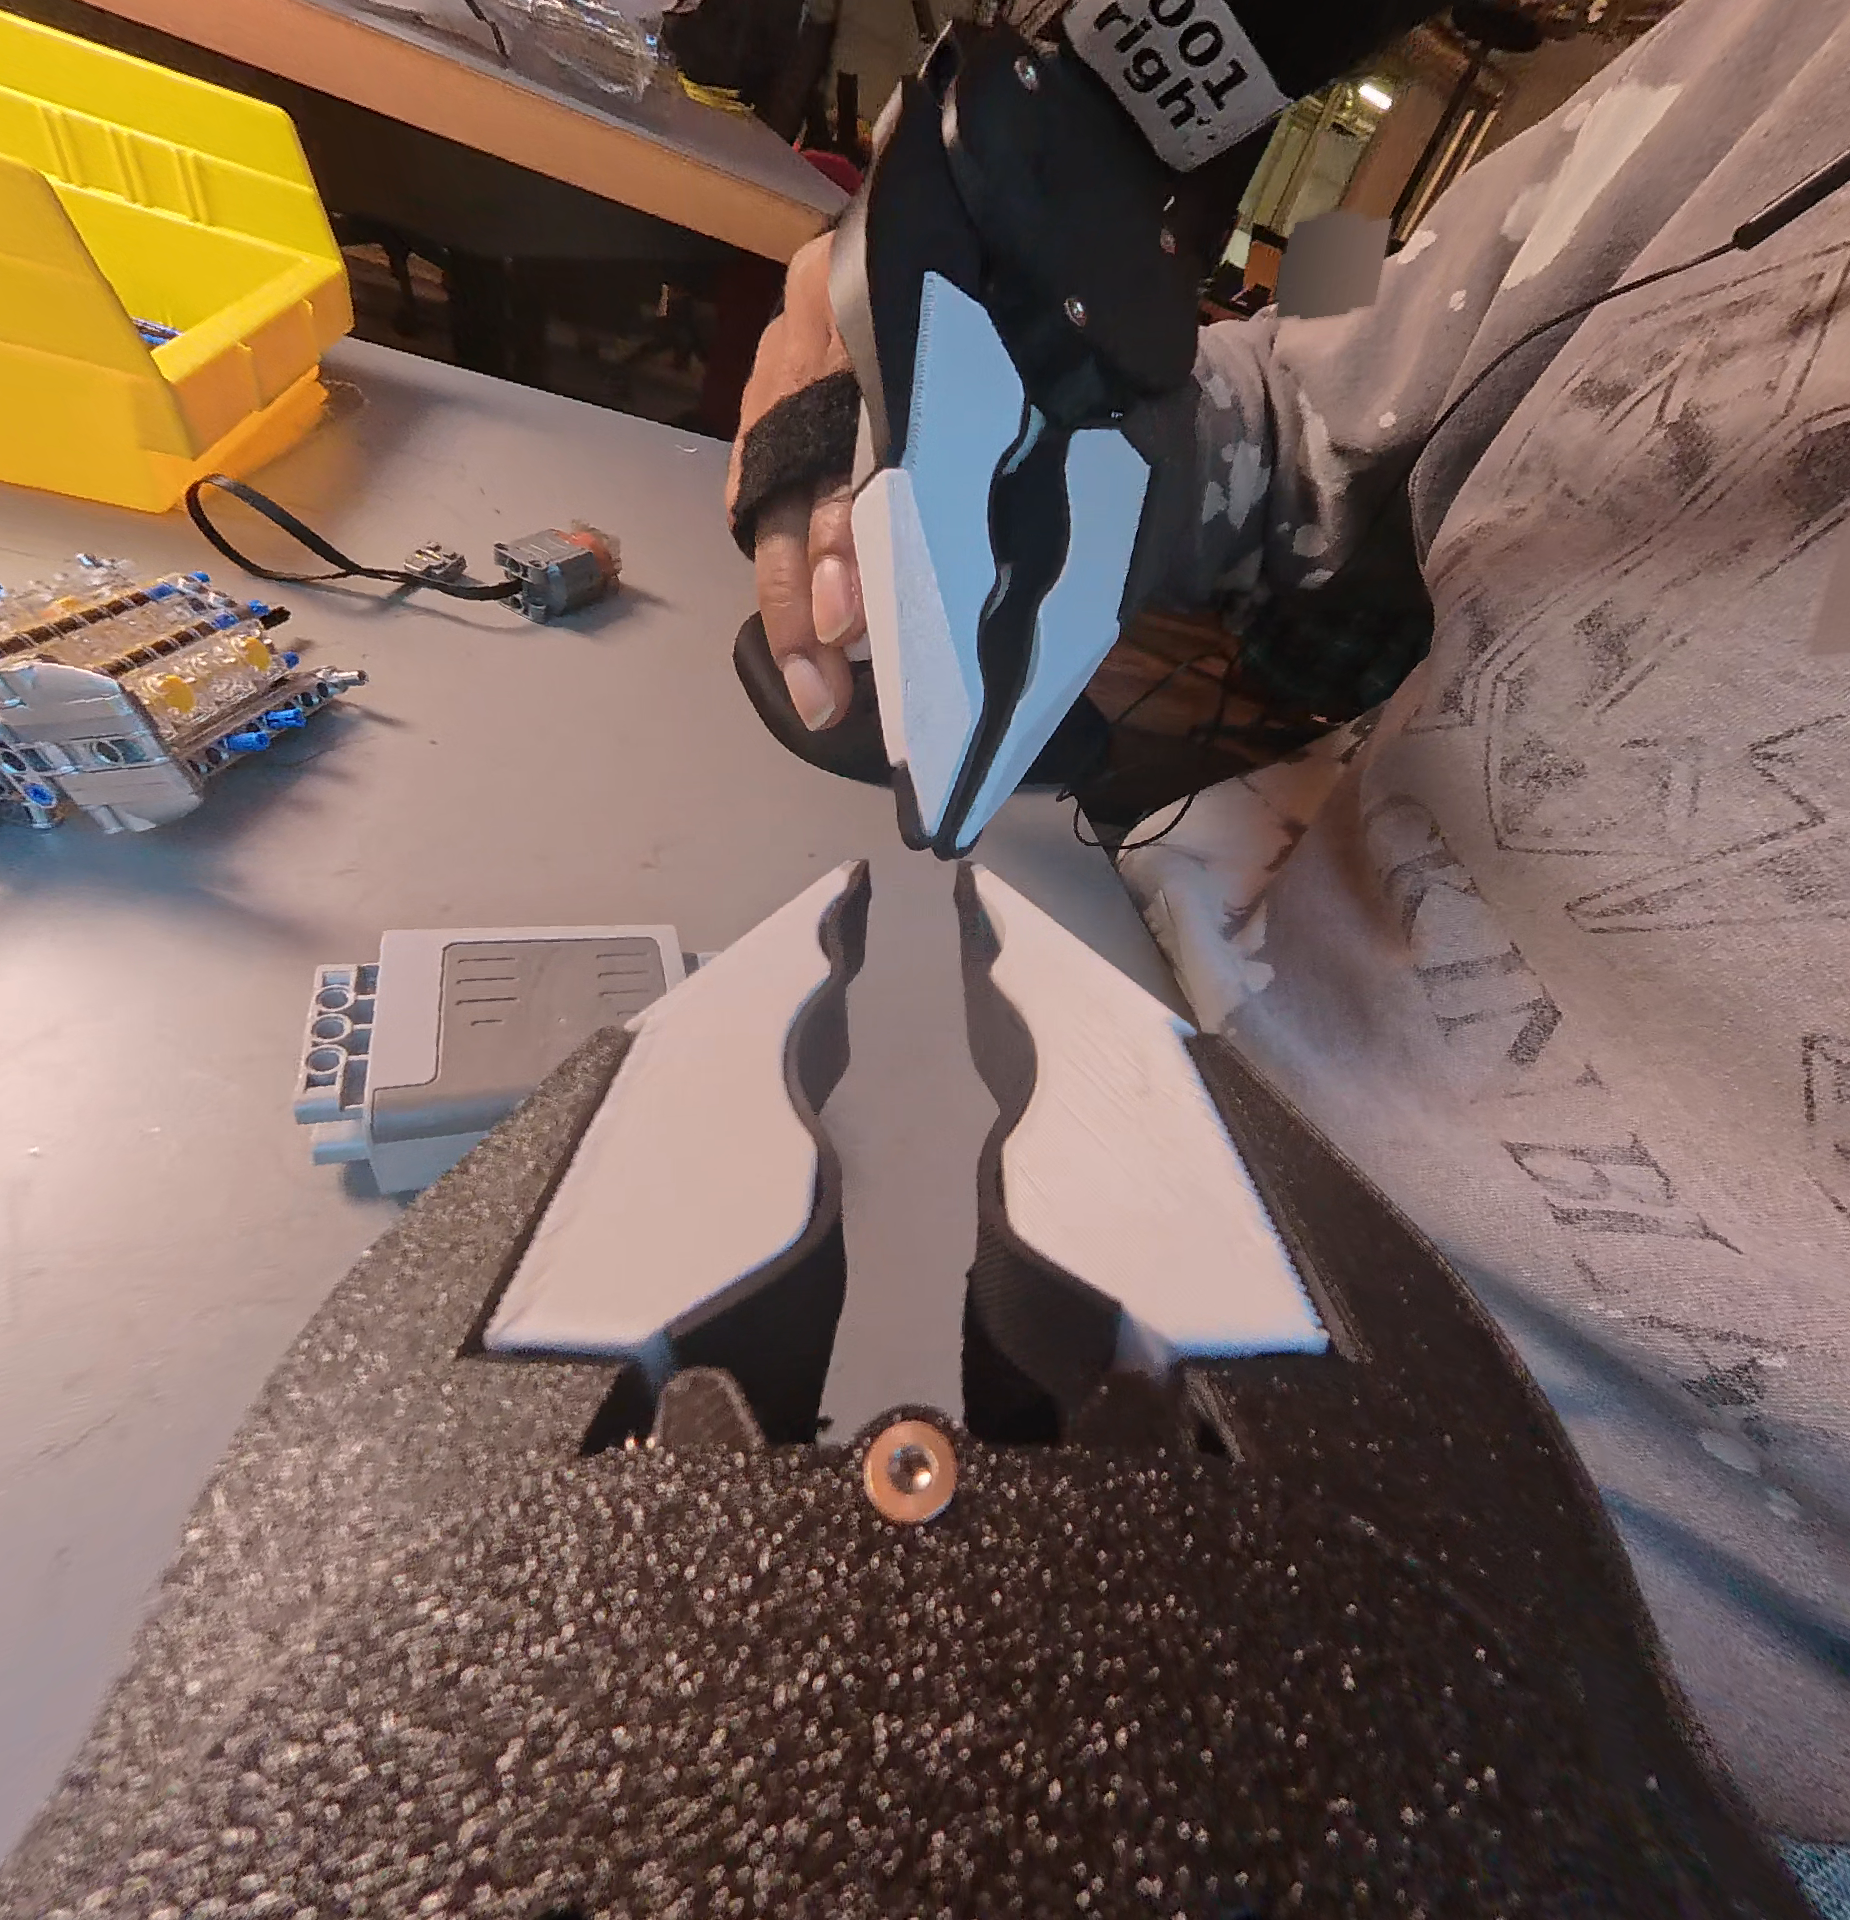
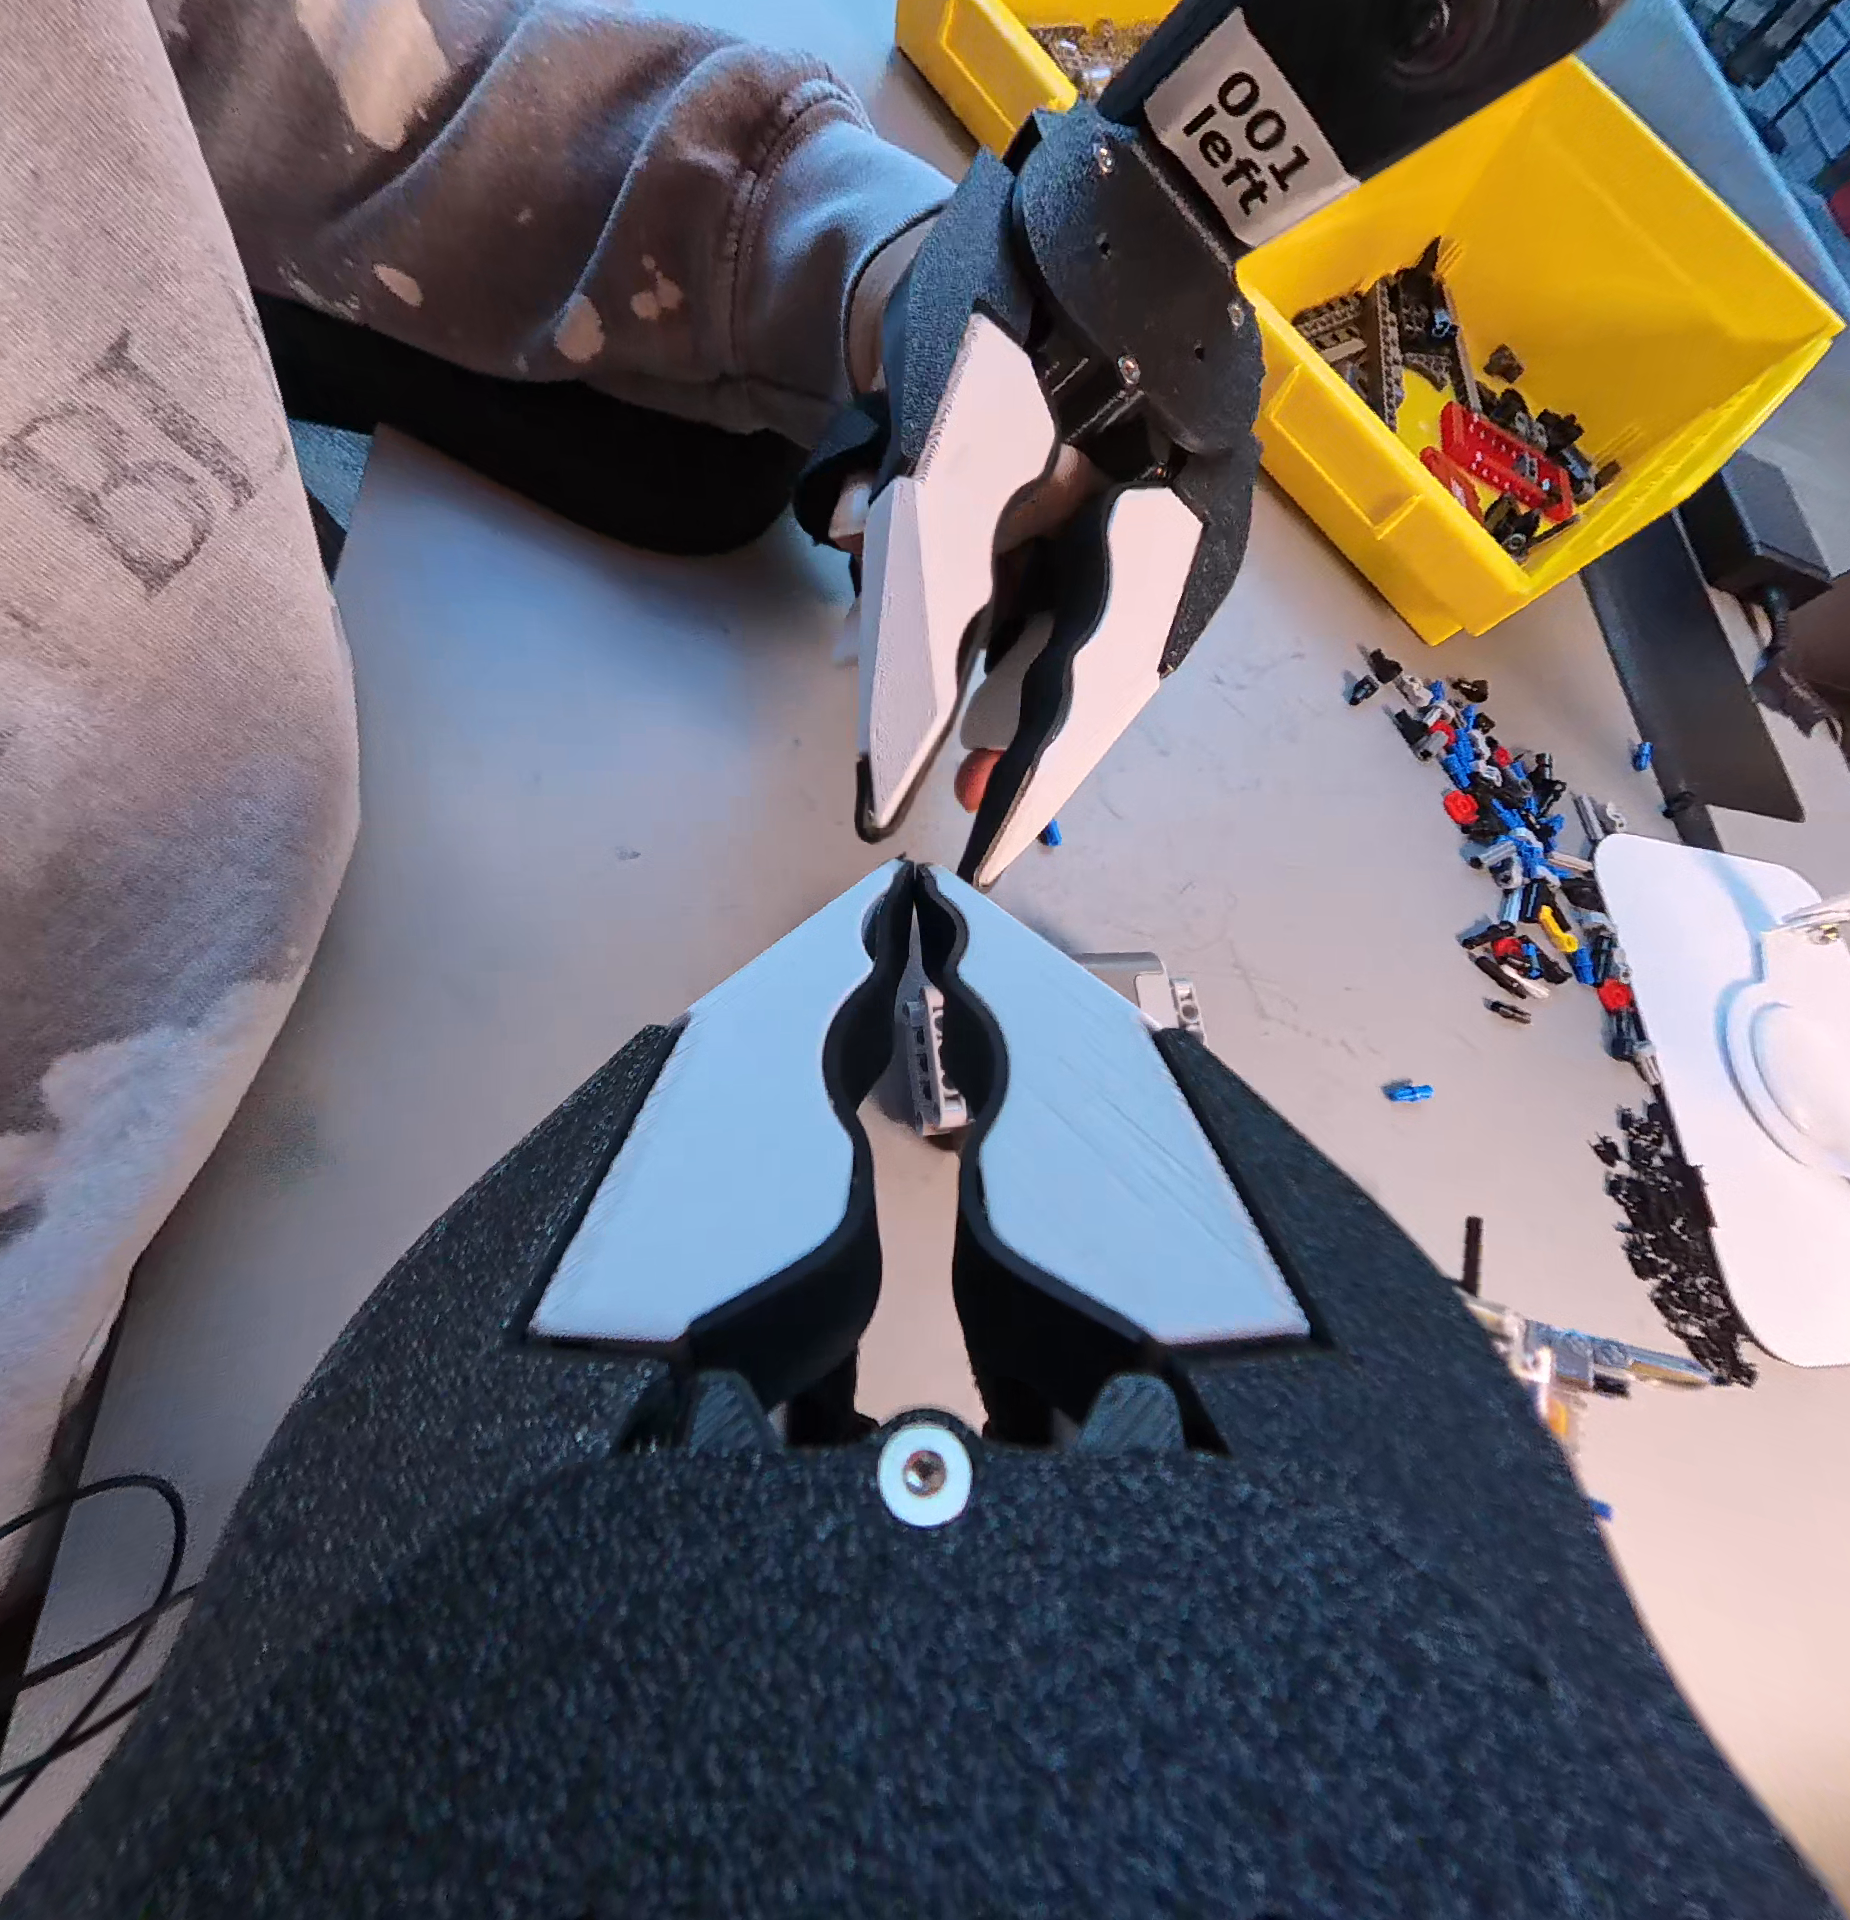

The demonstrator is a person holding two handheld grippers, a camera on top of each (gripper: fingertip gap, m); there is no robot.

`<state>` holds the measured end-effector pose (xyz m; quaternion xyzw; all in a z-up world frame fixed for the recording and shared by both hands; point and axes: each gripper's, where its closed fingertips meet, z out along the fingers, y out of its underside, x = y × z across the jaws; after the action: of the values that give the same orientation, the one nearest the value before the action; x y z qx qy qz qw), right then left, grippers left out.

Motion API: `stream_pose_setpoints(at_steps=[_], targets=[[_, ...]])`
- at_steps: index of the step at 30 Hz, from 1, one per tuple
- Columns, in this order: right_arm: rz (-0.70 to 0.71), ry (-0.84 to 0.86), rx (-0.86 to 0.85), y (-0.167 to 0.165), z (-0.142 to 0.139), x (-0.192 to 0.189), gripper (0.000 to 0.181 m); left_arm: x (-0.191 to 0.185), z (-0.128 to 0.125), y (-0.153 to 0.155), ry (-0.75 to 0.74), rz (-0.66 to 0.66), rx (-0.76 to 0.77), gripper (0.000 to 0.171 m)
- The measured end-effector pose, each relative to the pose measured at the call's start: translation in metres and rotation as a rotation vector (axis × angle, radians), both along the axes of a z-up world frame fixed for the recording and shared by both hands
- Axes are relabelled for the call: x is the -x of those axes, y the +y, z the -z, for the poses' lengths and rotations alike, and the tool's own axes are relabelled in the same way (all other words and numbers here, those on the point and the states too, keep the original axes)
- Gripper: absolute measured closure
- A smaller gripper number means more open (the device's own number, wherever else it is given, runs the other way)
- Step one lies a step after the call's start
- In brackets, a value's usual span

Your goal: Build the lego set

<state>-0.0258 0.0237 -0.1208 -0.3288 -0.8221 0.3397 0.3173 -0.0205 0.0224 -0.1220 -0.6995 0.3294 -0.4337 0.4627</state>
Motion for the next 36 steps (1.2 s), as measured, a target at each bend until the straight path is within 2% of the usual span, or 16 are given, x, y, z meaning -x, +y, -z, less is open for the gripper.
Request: stream_pose_setpoints(at_steps=[3, 7, 11, 16, 23, 30, 36], targets=[[0.015, -0.07, 0.016, 0.008, 0.009, -0.014, 0.181, 0.003, 0.006, 0.003, 0.037, -0.025, -0.007, 0.154], [0.101, -0.226, 0.05, 0.03, 0.03, -0.062, 0.175, 0.008, 0.013, 0.01, 0.069, -0.065, 0.011, 0.154], [0.248, -0.291, 0.094, 0.051, 0.028, -0.107, 0.168, 0.006, 0.014, 0.013, 0.09, -0.088, 0.01, 0.151], [0.362, -0.321, 0.125, 0.057, 0.032, -0.148, 0.166, 0.003, 0.019, 0.017, 0.094, -0.099, 0.027, 0.148], [0.413, -0.428, 0.164, 0.038, 0.053, -0.194, 0.164, 0.001, 0.024, 0.019, 0.09, -0.099, 0.051, 0.147], [0.56, -0.352, 0.256, 0.04, 0.052, -0.217, 0.164, -0.006, 0.028, 0.017, 0.099, -0.076, 0.061, 0.145], [0.57, -0.405, 0.317, 0.012, 0.062, -0.242, 0.164, -0.013, 0.025, 0.017, 0.086, -0.063, 0.062, 0.145]])
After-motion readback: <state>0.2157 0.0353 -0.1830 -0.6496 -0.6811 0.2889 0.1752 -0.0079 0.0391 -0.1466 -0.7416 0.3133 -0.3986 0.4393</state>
